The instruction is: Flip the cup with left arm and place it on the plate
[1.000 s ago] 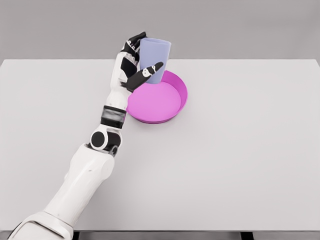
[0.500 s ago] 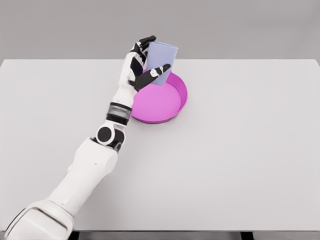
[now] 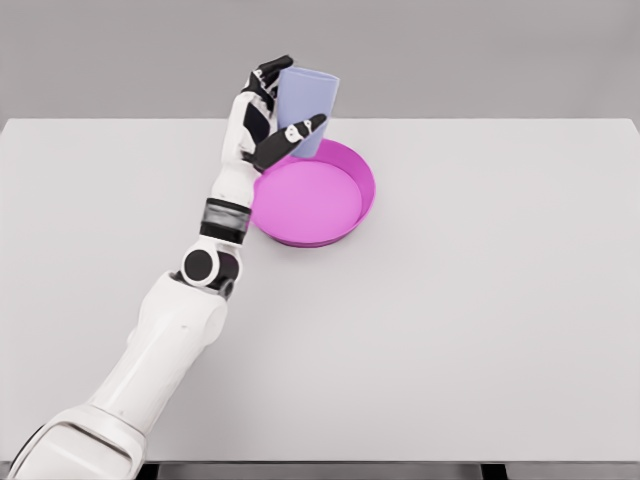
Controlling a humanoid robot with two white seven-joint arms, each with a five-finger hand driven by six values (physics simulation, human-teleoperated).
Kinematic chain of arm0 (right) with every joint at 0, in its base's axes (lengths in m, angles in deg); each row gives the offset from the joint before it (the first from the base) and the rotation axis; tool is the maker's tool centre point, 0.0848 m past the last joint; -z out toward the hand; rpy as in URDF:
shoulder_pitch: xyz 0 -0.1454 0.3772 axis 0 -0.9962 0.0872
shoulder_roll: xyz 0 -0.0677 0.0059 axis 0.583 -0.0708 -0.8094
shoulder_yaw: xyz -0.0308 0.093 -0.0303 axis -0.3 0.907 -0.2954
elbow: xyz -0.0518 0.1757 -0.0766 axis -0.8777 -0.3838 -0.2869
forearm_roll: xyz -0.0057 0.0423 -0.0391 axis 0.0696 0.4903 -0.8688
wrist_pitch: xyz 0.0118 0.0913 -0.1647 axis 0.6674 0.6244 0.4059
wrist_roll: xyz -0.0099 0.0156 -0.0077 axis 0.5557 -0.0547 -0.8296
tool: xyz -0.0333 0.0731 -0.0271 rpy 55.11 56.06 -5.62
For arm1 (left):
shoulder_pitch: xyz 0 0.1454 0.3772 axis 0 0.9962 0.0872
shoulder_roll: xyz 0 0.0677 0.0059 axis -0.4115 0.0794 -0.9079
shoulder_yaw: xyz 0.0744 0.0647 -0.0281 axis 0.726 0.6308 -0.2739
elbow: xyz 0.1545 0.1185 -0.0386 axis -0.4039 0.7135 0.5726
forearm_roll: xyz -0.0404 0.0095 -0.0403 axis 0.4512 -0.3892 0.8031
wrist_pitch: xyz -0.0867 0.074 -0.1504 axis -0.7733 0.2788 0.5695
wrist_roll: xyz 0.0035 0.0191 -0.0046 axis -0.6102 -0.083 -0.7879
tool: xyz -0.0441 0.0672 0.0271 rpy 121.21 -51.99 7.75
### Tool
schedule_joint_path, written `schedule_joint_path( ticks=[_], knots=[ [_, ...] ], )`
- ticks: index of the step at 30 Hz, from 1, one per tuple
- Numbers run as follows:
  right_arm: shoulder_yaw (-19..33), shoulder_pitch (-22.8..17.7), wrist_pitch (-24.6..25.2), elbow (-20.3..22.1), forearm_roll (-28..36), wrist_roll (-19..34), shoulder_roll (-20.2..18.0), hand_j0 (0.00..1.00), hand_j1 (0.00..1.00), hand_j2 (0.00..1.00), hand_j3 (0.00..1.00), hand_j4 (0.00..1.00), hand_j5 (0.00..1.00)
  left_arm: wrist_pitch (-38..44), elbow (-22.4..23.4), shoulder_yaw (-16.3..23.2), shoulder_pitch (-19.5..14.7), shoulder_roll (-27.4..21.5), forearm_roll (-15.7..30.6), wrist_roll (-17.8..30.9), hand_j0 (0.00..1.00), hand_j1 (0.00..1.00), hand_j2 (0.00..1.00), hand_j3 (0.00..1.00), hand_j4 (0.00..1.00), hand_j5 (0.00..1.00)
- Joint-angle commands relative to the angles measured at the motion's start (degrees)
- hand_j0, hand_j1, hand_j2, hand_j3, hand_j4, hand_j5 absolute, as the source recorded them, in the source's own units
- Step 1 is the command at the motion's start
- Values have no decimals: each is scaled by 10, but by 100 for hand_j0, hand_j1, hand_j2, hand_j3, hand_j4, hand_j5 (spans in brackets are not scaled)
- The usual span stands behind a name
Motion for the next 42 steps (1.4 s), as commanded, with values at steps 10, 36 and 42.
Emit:
schedule_joint_path(
  ticks=[10, 36, 42],
  knots=[
    [0, 0, 0, 0, 0, 0, 0, 100, 100, 100, 100, 100, 100, 0, -36, 0, 21, 0, 18, -3, 48, 48, 48, 48, 48, 48],
    [0, 0, 0, 0, 0, 0, 0, 100, 100, 100, 100, 100, 100, 0, -23, -14, 9, 0, 103, -56, 71, 71, 71, 71, 71, 71],
    [0, 0, 0, 0, 0, 0, 0, 100, 100, 100, 100, 100, 100, 0, -22, -7, 14, 0, 106, -67, 71, 71, 71, 71, 71, 71]
  ],
)
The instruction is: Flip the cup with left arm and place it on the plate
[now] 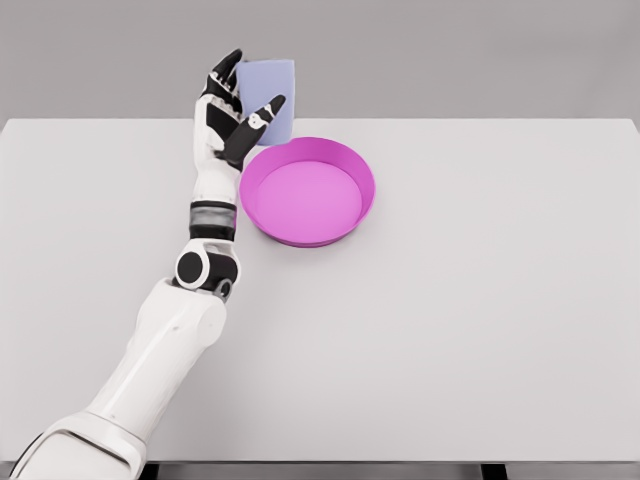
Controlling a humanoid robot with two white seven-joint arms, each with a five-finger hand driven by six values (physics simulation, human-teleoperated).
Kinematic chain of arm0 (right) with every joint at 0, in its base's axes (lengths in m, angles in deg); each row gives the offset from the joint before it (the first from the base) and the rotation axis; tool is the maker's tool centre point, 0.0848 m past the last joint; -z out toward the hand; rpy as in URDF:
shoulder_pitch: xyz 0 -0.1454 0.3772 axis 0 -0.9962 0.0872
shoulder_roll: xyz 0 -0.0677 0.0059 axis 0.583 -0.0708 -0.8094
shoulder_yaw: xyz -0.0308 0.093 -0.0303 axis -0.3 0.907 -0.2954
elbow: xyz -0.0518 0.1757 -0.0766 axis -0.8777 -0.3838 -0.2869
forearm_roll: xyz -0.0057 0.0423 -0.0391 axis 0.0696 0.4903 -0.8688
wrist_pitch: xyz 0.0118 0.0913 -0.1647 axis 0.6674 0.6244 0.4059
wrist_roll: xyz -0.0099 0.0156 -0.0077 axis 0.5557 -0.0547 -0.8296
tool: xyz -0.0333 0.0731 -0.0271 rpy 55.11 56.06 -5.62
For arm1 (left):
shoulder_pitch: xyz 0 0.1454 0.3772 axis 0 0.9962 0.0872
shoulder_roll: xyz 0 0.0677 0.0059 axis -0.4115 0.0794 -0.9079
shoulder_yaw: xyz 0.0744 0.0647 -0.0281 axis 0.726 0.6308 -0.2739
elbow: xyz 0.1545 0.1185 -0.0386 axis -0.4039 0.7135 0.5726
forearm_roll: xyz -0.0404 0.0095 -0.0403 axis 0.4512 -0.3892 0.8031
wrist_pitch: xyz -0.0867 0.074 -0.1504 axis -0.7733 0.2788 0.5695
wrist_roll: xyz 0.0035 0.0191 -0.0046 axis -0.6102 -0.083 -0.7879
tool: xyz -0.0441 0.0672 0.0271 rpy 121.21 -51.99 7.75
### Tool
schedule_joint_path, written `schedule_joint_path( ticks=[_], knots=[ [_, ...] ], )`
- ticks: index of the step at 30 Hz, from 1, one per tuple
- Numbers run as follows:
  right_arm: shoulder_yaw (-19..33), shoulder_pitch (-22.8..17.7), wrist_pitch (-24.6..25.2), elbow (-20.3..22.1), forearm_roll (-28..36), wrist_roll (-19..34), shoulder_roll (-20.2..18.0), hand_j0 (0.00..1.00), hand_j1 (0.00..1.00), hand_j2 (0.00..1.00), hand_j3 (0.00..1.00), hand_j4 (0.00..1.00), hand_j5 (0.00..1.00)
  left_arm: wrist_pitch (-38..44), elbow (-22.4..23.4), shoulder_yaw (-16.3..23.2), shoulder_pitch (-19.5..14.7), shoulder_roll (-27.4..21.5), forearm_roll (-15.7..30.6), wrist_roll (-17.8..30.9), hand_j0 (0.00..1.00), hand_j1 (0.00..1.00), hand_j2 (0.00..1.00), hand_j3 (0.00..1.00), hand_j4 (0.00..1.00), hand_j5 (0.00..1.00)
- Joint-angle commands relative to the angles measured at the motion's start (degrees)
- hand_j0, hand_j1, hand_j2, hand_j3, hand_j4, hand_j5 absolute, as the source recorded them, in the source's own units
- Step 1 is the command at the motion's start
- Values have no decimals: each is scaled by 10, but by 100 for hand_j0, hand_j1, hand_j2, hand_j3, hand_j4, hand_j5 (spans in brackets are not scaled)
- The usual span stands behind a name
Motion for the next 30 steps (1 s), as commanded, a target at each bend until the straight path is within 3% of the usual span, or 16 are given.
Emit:
schedule_joint_path(
  ticks=[1, 3, 14, 22, 24, 30],
  knots=[
    [0, 0, 0, 0, 0, 0, 0, 100, 100, 100, 100, 100, 100, 0, 1, 4, 0, 0, -5, -3, 71, 71, 71, 71, 71, 71],
    [0, 0, 0, 0, 0, 0, 0, 100, 100, 100, 100, 100, 100, 0, 11, 23, 0, 0, -8, -4, 71, 71, 71, 71, 71, 71],
    [0, 0, 0, 0, 0, 0, 0, 100, 100, 100, 100, 100, 100, 0, 0, 25, -1, 0, -17, -3, 71, 71, 71, 71, 71, 71],
    [0, 0, 0, 0, 0, 0, 0, 100, 100, 100, 100, 100, 100, 0, 9, 29, -7, 0, -92, -8, 71, 71, 71, 71, 71, 71],
    [0, 0, 0, 0, 0, 0, 0, 100, 100, 100, 100, 100, 100, 0, 8, 44, -7, 0, -96, -40, 71, 71, 71, 71, 71, 71],
    [0, 0, 0, 0, 0, 0, 0, 100, 100, 100, 100, 100, 100, 0, 8, 36, -6, 0, -94, -44, 71, 71, 71, 71, 71, 71]
  ],
)
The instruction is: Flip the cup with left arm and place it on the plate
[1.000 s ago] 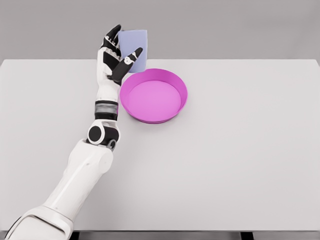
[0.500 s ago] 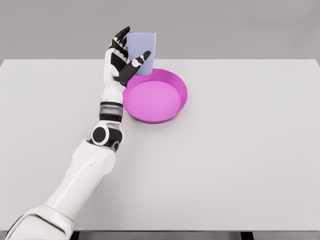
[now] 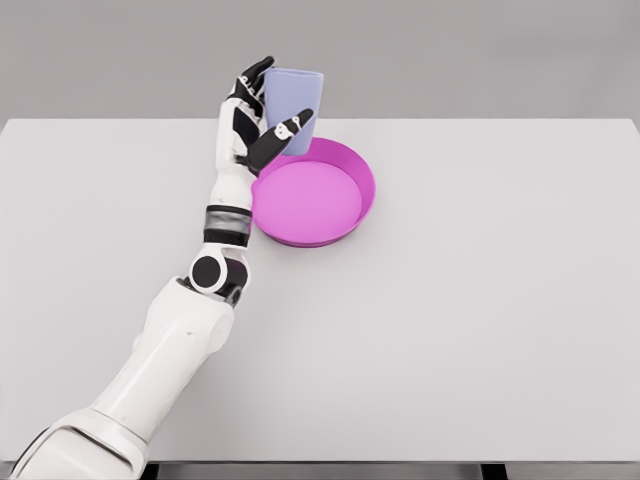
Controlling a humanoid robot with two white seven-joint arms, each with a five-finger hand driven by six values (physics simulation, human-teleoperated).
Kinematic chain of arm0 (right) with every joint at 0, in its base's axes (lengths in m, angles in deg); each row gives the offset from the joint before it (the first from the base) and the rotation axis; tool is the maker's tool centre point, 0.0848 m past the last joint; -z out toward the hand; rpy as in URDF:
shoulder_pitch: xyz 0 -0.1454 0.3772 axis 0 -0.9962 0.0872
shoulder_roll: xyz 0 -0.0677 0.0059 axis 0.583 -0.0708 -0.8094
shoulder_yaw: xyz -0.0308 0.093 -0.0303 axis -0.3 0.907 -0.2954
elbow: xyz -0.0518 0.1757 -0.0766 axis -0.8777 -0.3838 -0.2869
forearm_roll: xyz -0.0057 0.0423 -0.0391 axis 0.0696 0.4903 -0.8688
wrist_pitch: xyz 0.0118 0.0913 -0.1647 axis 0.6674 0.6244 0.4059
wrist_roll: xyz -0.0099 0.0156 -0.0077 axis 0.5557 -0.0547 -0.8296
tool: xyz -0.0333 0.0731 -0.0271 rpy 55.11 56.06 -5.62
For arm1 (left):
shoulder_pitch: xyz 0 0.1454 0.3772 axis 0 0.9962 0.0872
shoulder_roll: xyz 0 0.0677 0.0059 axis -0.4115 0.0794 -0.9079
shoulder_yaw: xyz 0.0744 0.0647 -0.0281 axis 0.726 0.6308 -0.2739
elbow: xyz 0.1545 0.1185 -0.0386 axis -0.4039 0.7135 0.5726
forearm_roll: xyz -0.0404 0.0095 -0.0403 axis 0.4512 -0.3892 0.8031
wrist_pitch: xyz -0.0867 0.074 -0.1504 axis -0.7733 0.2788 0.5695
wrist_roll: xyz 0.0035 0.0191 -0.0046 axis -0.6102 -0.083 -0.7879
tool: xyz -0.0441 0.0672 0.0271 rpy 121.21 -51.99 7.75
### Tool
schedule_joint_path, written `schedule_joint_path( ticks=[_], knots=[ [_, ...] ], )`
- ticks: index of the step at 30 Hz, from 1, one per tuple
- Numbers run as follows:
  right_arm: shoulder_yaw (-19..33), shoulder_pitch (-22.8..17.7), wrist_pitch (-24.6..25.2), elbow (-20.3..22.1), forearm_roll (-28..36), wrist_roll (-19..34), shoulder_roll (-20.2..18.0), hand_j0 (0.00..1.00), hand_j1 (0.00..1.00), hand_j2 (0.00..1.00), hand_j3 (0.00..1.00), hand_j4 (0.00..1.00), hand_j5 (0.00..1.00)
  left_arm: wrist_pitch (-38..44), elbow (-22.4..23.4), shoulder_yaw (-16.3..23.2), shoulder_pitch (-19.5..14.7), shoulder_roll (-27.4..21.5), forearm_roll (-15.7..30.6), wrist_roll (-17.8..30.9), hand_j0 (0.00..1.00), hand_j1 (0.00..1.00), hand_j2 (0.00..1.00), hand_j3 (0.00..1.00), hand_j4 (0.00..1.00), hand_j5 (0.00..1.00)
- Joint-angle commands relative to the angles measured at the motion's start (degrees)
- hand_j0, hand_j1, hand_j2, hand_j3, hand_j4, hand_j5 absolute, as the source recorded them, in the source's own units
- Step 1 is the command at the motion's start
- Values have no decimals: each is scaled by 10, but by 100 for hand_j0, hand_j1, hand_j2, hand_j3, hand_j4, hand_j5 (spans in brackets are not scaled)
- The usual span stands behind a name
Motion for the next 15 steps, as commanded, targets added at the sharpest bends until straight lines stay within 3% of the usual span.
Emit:
schedule_joint_path(
  ticks=[1, 15],
  knots=[
    [0, 0, 0, 0, 0, 0, 0, 100, 100, 100, 100, 100, 100, 0, -4, -3, -1, 0, 0, -3, 71, 71, 71, 71, 71, 71],
    [0, 0, 0, 0, 0, 0, 0, 100, 100, 100, 100, 100, 100, 0, 9, 4, -9, 0, 1, -5, 71, 71, 71, 71, 71, 71]
  ],
)
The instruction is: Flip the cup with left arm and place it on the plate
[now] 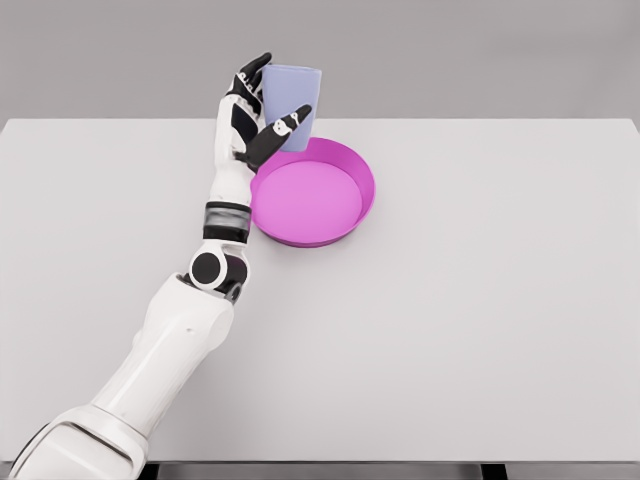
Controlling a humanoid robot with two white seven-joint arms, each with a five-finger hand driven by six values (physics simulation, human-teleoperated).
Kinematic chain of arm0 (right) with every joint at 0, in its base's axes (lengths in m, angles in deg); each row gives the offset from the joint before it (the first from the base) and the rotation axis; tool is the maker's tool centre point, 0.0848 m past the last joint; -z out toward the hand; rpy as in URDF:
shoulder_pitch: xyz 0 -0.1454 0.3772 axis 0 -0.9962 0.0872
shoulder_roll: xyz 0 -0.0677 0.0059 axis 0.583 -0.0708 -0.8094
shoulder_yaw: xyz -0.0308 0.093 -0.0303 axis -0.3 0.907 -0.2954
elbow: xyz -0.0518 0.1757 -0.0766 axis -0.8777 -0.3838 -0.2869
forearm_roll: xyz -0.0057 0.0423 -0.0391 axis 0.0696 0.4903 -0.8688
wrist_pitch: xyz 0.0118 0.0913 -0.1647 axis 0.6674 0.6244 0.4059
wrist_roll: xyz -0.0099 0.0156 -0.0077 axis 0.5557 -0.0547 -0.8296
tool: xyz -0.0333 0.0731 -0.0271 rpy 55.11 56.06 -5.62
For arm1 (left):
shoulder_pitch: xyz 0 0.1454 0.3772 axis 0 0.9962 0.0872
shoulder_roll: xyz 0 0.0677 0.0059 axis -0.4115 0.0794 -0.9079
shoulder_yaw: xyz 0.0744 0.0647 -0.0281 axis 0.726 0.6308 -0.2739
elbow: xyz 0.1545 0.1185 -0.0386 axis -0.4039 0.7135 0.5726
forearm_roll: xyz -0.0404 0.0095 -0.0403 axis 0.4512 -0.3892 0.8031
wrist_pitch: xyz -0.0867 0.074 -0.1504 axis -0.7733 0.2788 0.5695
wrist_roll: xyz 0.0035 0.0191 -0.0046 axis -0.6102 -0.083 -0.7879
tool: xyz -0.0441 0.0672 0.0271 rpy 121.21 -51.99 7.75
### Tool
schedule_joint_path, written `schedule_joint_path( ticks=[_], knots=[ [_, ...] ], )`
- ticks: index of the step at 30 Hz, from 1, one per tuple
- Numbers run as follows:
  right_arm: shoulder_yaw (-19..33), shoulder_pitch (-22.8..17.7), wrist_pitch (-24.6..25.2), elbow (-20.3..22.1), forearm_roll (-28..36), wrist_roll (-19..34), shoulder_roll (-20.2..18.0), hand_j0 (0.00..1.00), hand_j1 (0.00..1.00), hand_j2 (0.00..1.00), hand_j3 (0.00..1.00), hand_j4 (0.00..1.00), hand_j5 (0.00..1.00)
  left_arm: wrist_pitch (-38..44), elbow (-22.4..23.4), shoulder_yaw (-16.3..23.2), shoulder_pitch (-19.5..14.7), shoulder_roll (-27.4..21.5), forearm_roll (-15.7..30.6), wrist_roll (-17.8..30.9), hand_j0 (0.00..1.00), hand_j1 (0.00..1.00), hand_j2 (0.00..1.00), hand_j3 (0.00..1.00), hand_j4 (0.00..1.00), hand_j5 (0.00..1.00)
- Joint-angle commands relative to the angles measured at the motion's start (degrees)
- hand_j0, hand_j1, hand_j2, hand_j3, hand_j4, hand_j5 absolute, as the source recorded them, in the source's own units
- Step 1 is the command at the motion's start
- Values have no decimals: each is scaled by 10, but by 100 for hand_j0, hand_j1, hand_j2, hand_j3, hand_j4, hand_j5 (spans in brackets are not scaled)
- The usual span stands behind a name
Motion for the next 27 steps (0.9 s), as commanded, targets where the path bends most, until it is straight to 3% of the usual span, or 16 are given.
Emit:
schedule_joint_path(
  ticks=[1, 5, 22, 27],
  knots=[
    [0, 0, 0, 0, 0, 0, 0, 100, 100, 100, 100, 100, 100, 0, 1, 2, 0, 0, -2, 0, 76, 76, 76, 76, 76, 76],
    [0, 0, 0, 0, 0, 0, 0, 100, 100, 100, 100, 100, 100, 0, -2, 2, 0, 0, -2, 0, 88, 88, 88, 88, 88, 88],
    [0, 0, 0, 0, 0, 0, 0, 100, 100, 100, 100, 100, 100, 0, -8, -5, 1, 0, -1, -3, 93, 93, 93, 93, 93, 93],
    [0, 0, 0, 0, 0, 0, 0, 100, 100, 100, 100, 100, 100, 0, -9, -4, 1, 0, 7, -16, 99, 99, 99, 99, 99, 99]
  ],
)
